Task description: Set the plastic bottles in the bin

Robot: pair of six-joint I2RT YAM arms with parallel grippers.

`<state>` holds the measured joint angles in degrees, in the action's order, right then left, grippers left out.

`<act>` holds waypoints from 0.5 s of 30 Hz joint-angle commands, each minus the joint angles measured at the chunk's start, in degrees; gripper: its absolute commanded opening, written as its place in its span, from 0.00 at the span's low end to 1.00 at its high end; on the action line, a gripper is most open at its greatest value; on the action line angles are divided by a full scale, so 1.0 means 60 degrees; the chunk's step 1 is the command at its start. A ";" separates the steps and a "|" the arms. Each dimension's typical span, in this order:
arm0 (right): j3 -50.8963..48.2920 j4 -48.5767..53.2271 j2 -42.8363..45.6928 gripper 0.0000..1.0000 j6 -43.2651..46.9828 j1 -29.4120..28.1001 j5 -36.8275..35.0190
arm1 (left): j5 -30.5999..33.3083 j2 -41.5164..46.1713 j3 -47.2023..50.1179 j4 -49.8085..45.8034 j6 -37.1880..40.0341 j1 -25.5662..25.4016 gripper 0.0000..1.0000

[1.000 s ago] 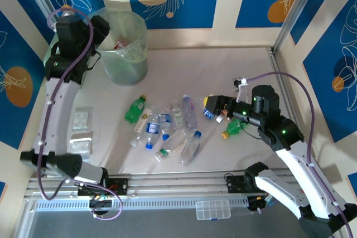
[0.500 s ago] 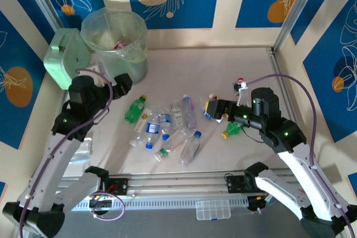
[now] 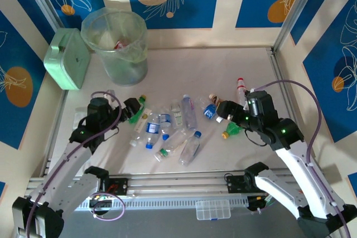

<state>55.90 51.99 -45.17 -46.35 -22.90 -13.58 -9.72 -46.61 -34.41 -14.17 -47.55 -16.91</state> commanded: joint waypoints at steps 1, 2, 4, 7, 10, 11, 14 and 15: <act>-0.0343 0.0901 -0.0448 0.96 -0.1270 0.0580 -0.1135 | -0.0657 -0.0029 0.0239 -0.0096 -0.0321 -0.0020 1.00; -0.0434 0.1069 -0.0641 0.95 -0.1719 0.0852 -0.1251 | -0.0799 -0.0130 0.0221 -0.0260 -0.0298 -0.0027 1.00; -0.0761 0.1021 -0.1045 0.92 -0.2301 0.1632 -0.0838 | -0.1479 -0.0529 0.0173 -0.0338 0.0026 -0.0032 1.00; -0.1566 -0.0008 -0.1462 0.89 -0.2552 0.2666 0.0411 | -0.2522 -0.1158 0.0082 -0.0198 0.0525 -0.0079 1.00; -0.2217 -0.1317 -0.1928 0.89 -0.2744 0.3316 0.1513 | -0.2911 -0.1436 -0.0041 -0.0191 0.0940 -0.0166 1.00; -0.2336 -0.1696 -0.2108 0.88 -0.2740 0.3393 0.1707 | -0.2957 -0.1484 -0.0097 -0.0221 0.1075 -0.0229 1.00; -0.2209 -0.2047 -0.2846 0.89 -0.2724 0.3402 0.1520 | -0.3329 -0.1726 -0.0249 -0.0021 0.1194 -0.0393 1.00; -0.2156 -0.2029 -0.3086 0.89 -0.2787 0.3411 0.1346 | -0.3503 -0.1788 -0.0234 0.0194 0.1126 -0.0454 1.00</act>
<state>42.00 44.16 -61.56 -60.99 -2.74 -7.42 -25.58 -56.58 -34.11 -14.57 -42.96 -18.48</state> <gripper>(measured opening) 0.887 0.997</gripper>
